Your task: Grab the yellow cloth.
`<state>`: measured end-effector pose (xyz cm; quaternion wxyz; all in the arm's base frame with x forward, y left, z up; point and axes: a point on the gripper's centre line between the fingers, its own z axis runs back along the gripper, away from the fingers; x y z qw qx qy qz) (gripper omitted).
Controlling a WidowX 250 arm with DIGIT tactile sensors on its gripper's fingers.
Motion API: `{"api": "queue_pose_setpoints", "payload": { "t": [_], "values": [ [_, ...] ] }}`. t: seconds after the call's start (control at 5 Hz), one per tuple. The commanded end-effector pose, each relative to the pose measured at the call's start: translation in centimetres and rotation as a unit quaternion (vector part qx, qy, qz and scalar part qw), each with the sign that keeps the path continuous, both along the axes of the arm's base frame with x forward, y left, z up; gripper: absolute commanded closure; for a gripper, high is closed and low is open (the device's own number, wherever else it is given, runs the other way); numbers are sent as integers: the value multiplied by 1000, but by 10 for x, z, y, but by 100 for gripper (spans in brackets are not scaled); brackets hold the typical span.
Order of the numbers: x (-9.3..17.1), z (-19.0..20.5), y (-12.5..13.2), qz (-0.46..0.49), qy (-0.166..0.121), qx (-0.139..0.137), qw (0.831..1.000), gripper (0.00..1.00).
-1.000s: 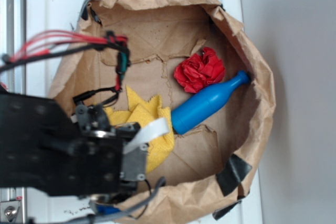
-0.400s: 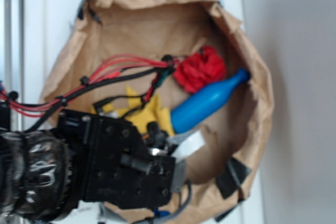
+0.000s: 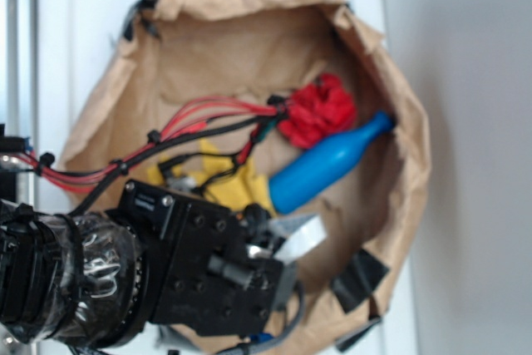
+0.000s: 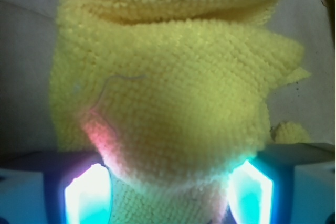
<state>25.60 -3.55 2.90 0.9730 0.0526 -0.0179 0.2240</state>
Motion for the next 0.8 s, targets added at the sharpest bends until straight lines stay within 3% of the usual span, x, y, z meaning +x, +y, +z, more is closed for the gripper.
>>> {"api": "queue_pose_setpoints", "payload": {
  "t": [0.0,0.4,0.6],
  "values": [
    [-54,20,-10,-5,-23,-18,1000,100],
    [-54,89,11,27,-61,-83,994,100],
    [-7,110,35,48,-68,-107,991,100]
  ]
}}
